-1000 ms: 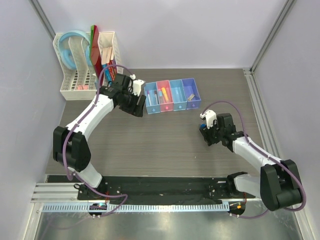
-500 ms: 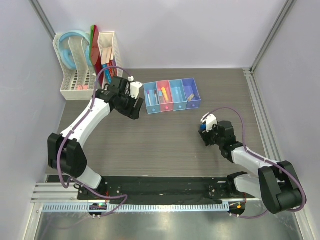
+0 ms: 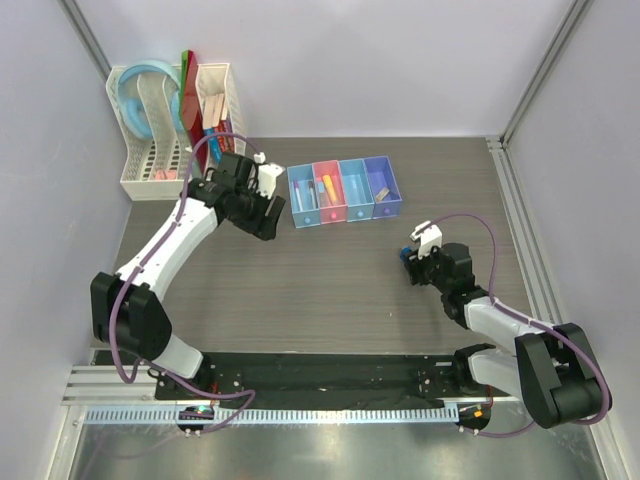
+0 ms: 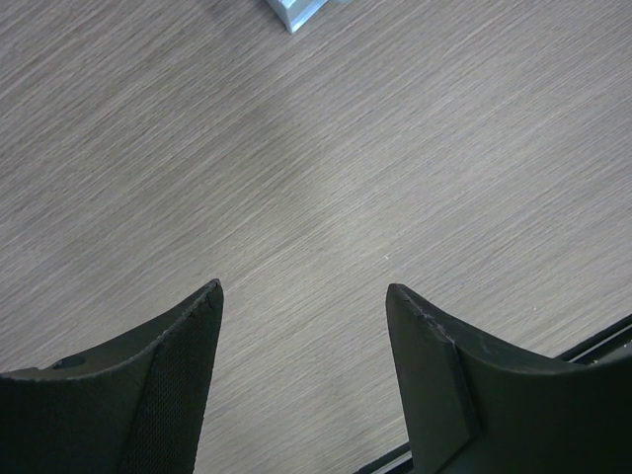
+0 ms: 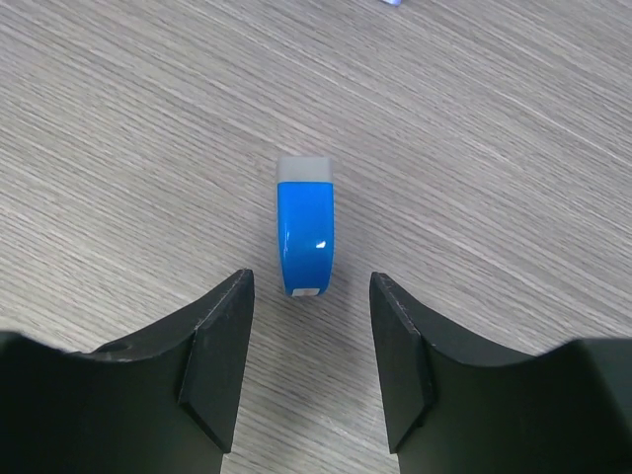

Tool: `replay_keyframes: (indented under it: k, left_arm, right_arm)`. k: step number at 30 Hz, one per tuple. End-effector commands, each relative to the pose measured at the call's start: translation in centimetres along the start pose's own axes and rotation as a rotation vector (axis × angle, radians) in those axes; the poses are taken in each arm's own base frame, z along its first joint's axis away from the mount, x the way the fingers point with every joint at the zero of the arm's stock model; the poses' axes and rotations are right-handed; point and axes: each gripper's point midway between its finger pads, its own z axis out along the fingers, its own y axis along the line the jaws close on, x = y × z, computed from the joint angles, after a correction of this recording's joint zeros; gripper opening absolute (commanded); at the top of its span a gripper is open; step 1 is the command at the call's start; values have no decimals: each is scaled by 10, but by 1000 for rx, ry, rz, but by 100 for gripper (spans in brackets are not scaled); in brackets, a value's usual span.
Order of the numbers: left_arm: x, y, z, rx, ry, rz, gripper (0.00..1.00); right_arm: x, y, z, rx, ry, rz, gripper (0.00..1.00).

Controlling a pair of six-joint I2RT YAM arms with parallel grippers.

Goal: Sort the stationery into containers
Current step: Pick up the stapler from the center of the board.

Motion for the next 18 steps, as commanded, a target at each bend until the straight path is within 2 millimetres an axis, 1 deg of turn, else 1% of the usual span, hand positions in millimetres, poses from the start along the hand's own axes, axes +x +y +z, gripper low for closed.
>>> replay_keyframes:
  k: [1, 5, 8, 10, 11, 13, 18]
  left_arm:
    - [-18, 3, -18, -14, -54, 23, 68]
    - [-20, 3, -19, -13, -58, 26, 68]
    - [-20, 3, -19, -13, -55, 25, 68]
    - [-19, 2, -19, -11, -54, 27, 68]
    - [-19, 2, -19, -11, -56, 28, 68]
    - [-17, 2, -19, -10, -50, 32, 68]
    - [-17, 2, -17, -7, -49, 30, 68]
  right_arm:
    - [-25, -10, 3, 40, -82, 30, 55]
    - [-24, -8, 7, 23, -60, 32, 56]
    - [-22, -7, 10, 16, -37, 38, 56]
    - [-18, -6, 12, 8, -9, 45, 56]
    - [-20, -7, 13, 9, -13, 47, 56]
    - [-19, -6, 14, 6, -6, 47, 56]
    - [-18, -8, 18, 15, 11, 54, 54]
